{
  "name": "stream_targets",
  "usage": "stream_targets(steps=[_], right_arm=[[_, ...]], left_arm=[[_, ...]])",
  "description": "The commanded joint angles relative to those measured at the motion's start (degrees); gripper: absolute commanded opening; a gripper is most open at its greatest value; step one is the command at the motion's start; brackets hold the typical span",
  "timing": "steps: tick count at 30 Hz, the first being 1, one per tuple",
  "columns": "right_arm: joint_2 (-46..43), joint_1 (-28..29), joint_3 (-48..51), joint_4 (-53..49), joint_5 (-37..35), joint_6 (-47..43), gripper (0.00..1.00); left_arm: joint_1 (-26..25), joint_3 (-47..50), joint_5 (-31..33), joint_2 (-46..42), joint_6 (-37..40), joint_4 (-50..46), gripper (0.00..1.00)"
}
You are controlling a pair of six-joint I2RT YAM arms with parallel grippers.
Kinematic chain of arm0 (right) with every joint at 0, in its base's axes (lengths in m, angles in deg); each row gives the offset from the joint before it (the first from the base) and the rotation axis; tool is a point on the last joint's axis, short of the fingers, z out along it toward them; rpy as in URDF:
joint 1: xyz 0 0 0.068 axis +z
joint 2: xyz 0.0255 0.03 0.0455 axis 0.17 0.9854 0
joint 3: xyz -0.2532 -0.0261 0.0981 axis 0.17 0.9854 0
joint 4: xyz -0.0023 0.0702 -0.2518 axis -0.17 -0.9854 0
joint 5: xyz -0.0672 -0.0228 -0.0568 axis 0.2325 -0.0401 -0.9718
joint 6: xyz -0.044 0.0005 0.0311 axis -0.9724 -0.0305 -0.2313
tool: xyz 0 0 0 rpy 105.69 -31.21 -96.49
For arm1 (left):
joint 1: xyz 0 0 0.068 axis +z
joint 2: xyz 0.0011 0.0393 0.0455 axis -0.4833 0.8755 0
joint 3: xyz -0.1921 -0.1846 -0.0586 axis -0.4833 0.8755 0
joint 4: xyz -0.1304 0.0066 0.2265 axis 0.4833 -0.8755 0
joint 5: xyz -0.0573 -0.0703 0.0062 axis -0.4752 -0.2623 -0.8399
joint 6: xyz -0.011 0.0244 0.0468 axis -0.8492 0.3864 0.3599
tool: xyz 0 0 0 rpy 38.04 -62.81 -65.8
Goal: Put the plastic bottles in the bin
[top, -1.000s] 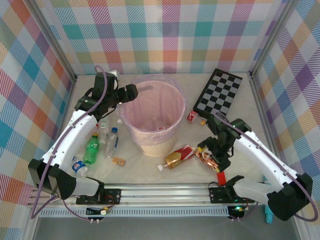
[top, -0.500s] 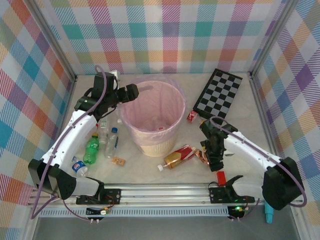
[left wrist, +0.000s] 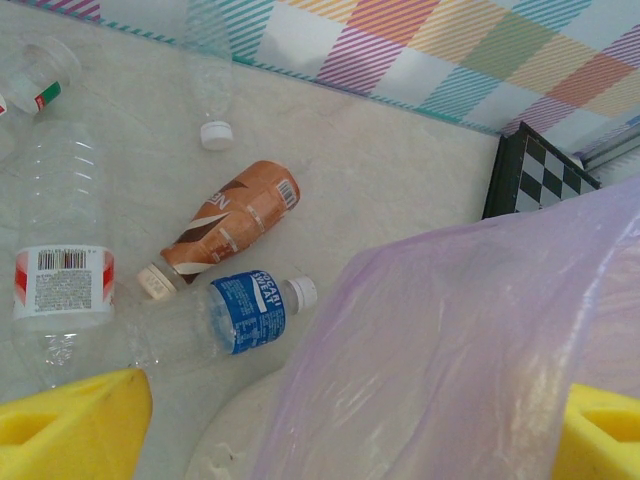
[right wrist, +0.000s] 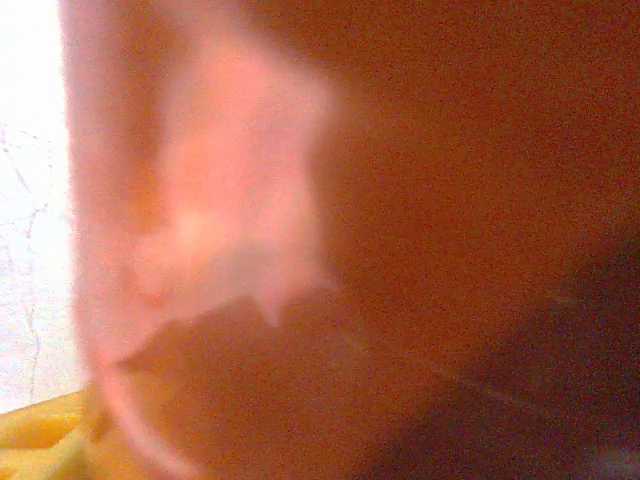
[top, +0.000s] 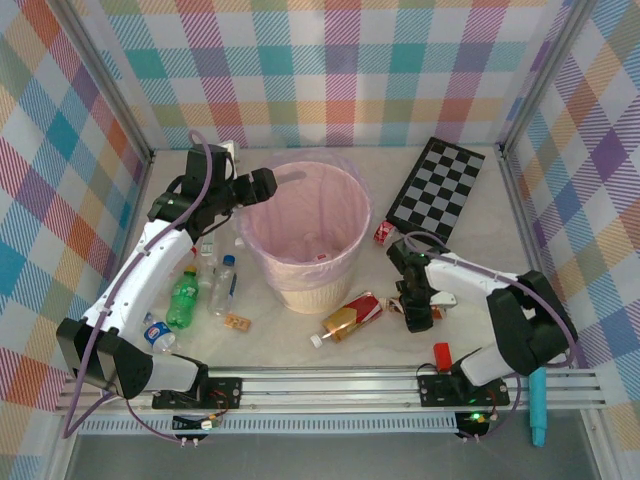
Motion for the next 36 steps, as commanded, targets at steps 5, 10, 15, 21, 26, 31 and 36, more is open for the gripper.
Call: stream_targets(steps=[5, 10, 15, 21, 26, 31, 36], right_arm=[[2.12, -0.52, 0.29, 8.43, -3.63, -0.26, 0.67], [-0.30, -1.70, 0.29, 7.24, -5.34, -3.85, 0.57], [-2.70, -2.56, -0.03, 5.10, -5.51, -6.02, 0.48], [-11.00, -4.05, -2.82, -1.76, -10.07, -10.31, 0.39], [-20.12, -7.53, -4.00, -2.93, -13.47, -19.33, 0.33], [-28.11, -9.84, -7.62, -4.70, -17.81, -31.40, 0.17], [-28.11, -11.95, -18.56, -7.76, -14.16, -46.05, 0.13]], left_arm=[[0.31, 1.36, -0.36, 1.11, 1.31, -1.58, 0.86], [0.40, 1.20, -0.42, 1.48, 1.41, -1.81, 0.86], [0.40, -0.23, -1.96, 2.30, 1.40, -2.68, 0.86], [0.48, -0.40, -0.22, 1.83, 1.93, -3.39, 0.86], [0.48, -0.84, -0.60, 2.50, 2.11, -3.87, 0.86], [0.49, -0.76, -0.77, 2.00, 1.88, -3.61, 0.86], [0.48, -1.01, -0.82, 2.02, 1.67, -3.94, 0.86]])
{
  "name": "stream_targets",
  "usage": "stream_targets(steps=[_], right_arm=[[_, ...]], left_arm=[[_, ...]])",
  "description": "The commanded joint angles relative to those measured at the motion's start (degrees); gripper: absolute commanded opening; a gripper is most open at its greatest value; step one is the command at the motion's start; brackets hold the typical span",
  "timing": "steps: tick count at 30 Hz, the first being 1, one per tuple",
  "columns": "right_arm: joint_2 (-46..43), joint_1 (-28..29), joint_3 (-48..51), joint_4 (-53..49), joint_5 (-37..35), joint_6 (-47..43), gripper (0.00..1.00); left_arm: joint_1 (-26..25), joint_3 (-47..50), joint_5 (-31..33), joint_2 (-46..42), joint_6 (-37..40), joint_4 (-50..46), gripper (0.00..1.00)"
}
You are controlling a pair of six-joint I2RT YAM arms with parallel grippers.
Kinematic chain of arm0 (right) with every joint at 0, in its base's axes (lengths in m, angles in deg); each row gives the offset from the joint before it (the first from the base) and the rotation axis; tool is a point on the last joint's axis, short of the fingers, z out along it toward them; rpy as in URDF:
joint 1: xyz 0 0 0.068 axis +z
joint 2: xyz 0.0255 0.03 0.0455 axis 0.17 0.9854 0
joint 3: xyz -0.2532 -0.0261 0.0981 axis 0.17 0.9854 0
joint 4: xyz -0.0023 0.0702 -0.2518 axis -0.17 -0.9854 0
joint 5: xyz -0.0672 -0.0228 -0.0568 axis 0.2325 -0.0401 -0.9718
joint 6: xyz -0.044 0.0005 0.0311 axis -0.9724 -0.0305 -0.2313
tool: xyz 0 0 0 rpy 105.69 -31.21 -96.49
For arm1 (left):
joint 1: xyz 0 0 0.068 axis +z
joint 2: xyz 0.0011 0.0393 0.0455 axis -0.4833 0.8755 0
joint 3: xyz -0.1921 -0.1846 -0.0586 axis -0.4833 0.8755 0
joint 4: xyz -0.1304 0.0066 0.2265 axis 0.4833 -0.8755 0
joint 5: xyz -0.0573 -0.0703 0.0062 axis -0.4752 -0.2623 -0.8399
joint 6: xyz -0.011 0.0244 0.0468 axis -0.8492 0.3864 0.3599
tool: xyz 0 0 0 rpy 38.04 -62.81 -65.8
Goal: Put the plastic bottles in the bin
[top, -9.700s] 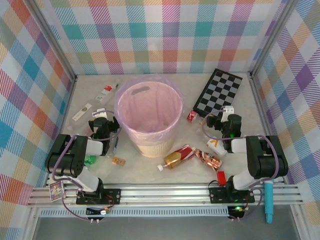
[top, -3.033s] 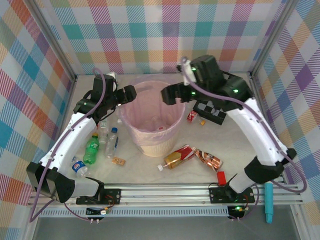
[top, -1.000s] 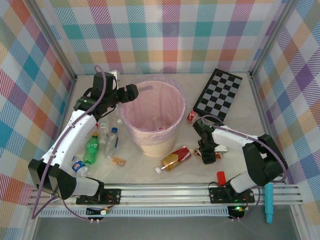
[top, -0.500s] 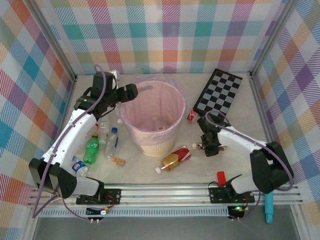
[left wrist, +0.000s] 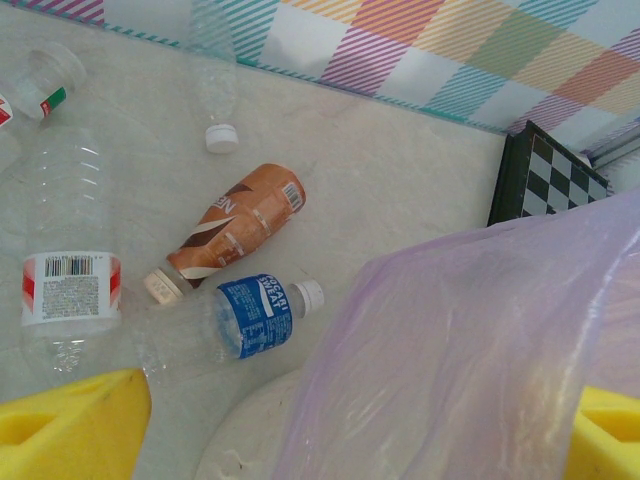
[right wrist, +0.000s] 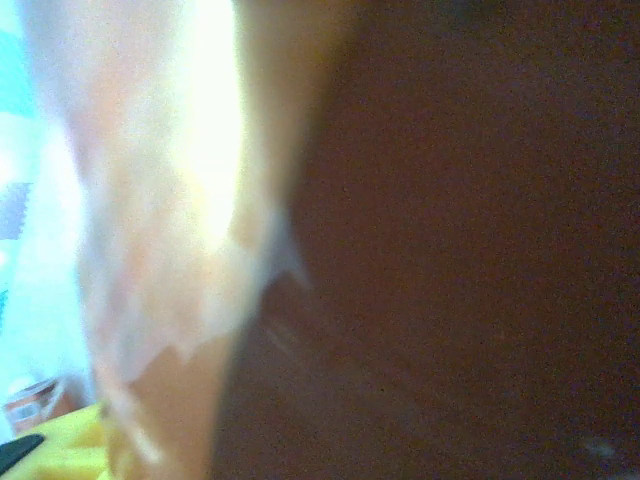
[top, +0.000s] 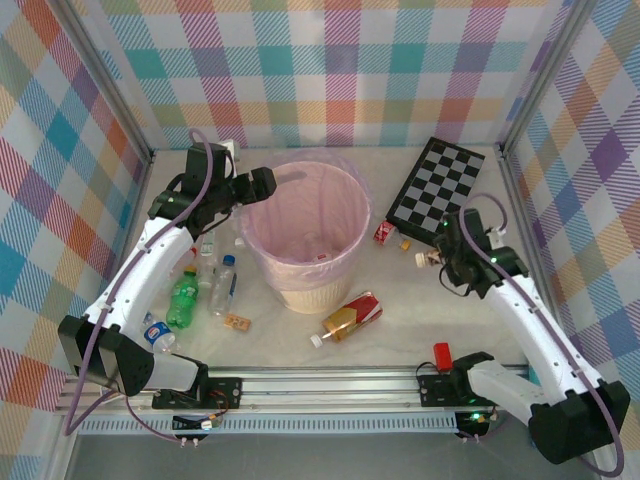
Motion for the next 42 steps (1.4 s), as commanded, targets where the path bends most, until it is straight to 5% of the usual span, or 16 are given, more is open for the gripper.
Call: stream_targets(steps=[1, 9, 17, 23, 34, 42], right_arm=[[0.89, -0.55, -7.88, -3.10, 0.47, -14.45, 0.13], [11.39, -0.56, -27.00, -2.50, 13.58, -35.31, 0.10], [18.43, 0.95, -39.27, 5.77, 32.77, -38.62, 0.01], [27.47, 11.00, -51.10, 2.40, 33.01, -41.80, 0.00], [48.57, 24.99, -74.97, -21.47, 26.30, -53.29, 0.01], [55.72, 28.85, -76.91, -27.51, 23.24, -56.85, 0.01]], left_arm=[[0.05, -0.52, -0.74, 1.11, 0.57, -3.83, 0.86], [0.05, -0.15, -1.20, 0.37, 0.50, -3.87, 0.86], [0.05, 0.32, -0.84, -0.19, 0.77, -4.08, 0.86], [0.05, 0.80, -1.36, -0.04, 0.75, -3.77, 0.87], [0.05, -0.01, -0.06, 0.41, 0.79, -4.42, 0.86], [0.05, 0.02, 0.72, 0.35, 0.64, -4.61, 0.86]])
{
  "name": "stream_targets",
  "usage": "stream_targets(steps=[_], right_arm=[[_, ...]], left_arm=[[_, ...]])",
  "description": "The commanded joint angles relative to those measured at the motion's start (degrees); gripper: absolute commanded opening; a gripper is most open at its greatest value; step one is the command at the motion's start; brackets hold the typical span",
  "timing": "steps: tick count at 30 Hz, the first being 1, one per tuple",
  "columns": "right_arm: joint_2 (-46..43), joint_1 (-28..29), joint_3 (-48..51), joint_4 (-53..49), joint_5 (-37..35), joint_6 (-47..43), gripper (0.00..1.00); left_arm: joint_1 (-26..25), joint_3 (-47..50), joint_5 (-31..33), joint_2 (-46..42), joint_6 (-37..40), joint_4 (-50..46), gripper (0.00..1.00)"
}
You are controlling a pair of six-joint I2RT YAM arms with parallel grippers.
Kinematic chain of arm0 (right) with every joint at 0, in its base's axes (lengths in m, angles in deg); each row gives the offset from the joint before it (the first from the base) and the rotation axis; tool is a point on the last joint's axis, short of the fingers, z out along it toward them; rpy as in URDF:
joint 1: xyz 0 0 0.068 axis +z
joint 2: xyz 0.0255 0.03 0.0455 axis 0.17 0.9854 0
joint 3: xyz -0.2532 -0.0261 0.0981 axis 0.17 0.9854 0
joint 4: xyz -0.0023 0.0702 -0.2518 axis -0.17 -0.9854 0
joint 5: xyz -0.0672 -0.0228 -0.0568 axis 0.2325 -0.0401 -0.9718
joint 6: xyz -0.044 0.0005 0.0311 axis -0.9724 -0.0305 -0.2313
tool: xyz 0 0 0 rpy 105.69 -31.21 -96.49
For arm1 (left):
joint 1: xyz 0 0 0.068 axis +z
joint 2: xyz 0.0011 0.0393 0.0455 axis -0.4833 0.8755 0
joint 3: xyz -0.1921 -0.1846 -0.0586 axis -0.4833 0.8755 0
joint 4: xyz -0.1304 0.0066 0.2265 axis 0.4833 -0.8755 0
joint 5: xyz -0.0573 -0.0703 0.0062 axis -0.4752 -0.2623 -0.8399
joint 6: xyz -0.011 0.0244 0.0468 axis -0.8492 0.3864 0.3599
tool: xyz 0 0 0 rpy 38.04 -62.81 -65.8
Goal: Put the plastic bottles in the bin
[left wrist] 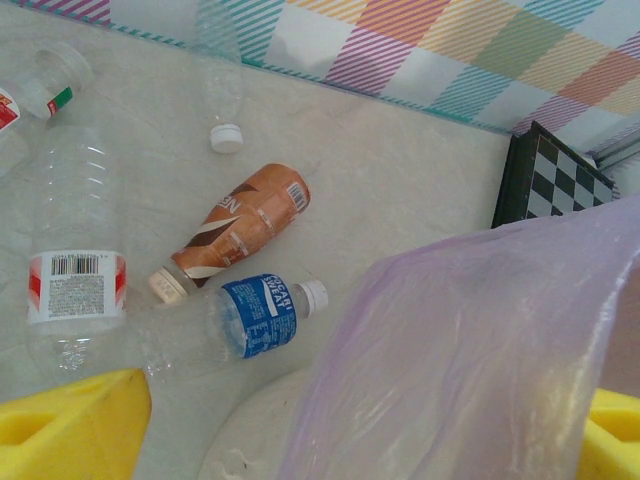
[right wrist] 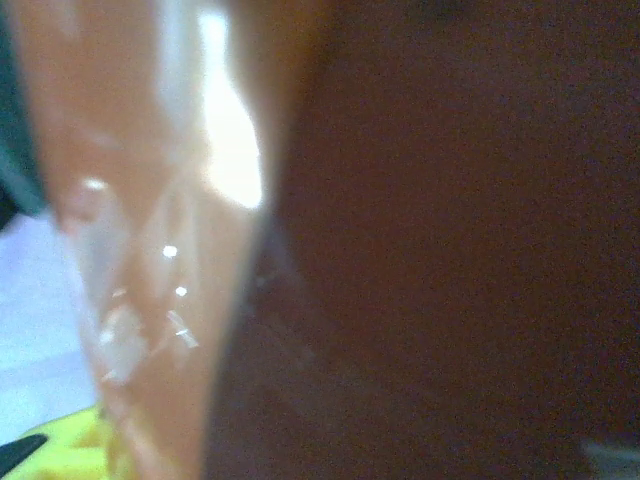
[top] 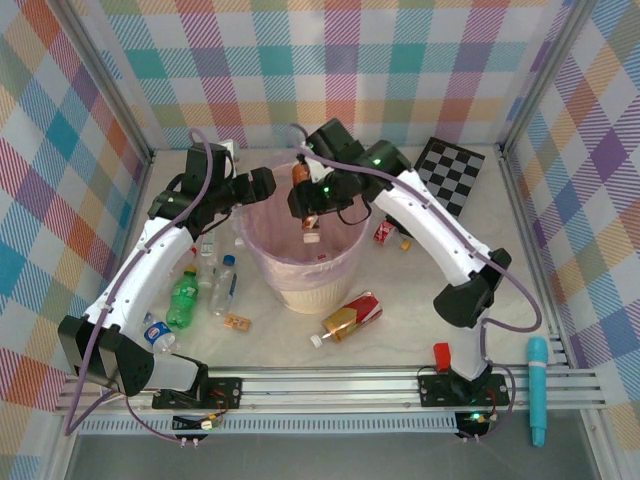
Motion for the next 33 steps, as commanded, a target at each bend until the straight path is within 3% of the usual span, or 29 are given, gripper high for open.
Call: stream_targets(steps=[1, 9, 17, 29, 33], right_arm=[[1.87, 1.01, -1.49, -4.82, -2.15, -2.97, 0.02], [3.13, 2.85, 8.48, 1.45, -3.57, -3.29, 0.08], [3.36, 2.87, 17.84, 8.72, -2.89, -2.74, 0.26], [3.58, 2.83, 16.17, 6.91, -2.93, -3.42, 0.90], [2.72, 2.83, 12.74, 4.91, -2.08, -4.12, 0.94]], left_arm=[[0.00, 0.12, 0.28, 0.46, 0.50, -4.23, 0.86], [0.01, 0.12, 0.63, 0.56, 0.42, -4.13, 0.86], [0.00, -0.75, 0.90, 1.26, 0.64, -4.31, 0.86], [0.00, -1.25, 1.16, 1.53, 1.00, -4.51, 0.86], [0.03, -1.25, 1.16, 1.59, 1.08, -4.52, 0.86]])
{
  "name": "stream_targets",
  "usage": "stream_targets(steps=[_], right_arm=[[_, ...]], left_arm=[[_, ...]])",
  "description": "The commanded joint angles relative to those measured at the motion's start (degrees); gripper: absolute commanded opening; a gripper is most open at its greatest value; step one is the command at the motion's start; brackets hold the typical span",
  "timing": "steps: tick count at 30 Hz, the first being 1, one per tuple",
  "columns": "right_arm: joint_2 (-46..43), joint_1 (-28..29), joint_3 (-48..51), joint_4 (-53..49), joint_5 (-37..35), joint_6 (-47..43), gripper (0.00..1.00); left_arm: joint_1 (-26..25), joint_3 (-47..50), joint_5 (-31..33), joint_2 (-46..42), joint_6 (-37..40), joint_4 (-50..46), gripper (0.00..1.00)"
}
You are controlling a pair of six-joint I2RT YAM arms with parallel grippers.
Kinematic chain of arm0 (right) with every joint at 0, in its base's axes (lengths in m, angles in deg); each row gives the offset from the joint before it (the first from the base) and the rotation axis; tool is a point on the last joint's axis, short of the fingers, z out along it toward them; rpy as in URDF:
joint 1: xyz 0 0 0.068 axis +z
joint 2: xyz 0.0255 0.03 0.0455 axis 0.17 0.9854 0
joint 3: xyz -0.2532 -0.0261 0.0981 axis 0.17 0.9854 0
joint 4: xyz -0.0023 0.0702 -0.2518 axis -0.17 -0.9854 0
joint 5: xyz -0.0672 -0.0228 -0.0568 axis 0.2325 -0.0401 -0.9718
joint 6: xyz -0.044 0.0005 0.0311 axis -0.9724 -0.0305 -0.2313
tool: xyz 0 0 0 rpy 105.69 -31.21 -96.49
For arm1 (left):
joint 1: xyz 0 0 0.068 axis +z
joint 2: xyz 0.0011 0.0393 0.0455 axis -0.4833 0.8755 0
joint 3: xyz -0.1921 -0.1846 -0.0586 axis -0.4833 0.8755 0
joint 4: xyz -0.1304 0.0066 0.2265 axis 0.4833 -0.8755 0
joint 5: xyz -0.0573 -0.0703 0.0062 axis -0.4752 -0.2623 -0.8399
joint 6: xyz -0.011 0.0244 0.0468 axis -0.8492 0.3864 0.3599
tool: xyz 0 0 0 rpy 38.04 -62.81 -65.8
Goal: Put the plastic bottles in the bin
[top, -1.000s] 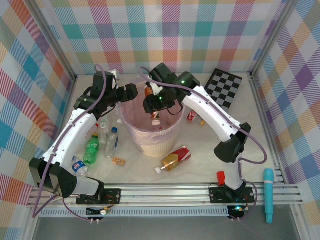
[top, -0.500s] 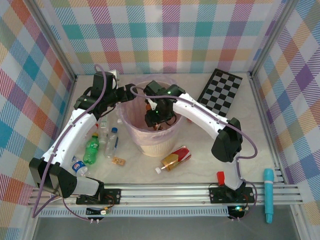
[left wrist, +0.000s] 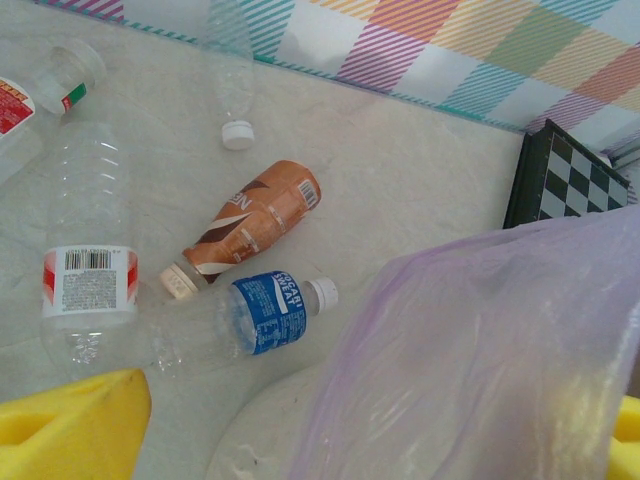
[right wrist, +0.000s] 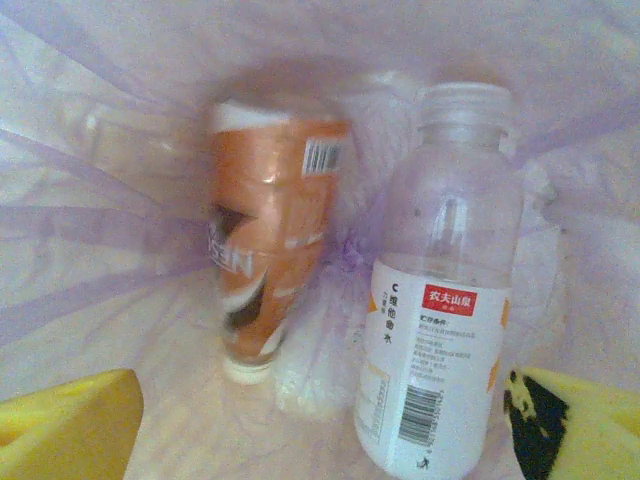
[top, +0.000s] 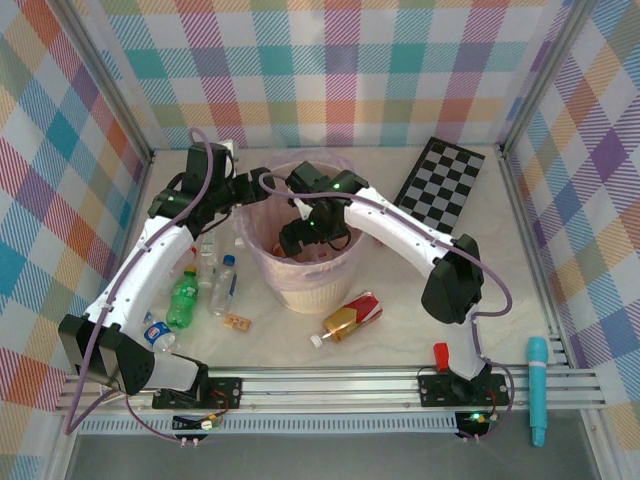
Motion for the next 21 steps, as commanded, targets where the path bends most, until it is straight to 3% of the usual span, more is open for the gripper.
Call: stream_targets(steps=[1, 8, 13, 21], right_arm=[[-1.38, 0.38, -4.46, -2.58, 1.24, -1.42, 0.95], [-6.38, 0.34, -12.05, -3.92, 3.22, -6.38, 0.94], [-10.97, -0.16, -18.07, -6.28, 3.59, -16.61, 0.94], [-22.62, -9.79, -9.53, -0.32, 3.65, -21.73, 0.96]], left_arm=[[0.01, -0.49, 0.20, 1.22, 1.05, -3.22, 0.86], [0.05, -0.59, 0.39, 1.18, 1.32, -3.49, 0.86], [0.04, -0.61, 0.31, 1.18, 1.32, -3.54, 0.86], [0.04, -0.55, 0.54, 0.88, 1.18, -3.66, 0.86]])
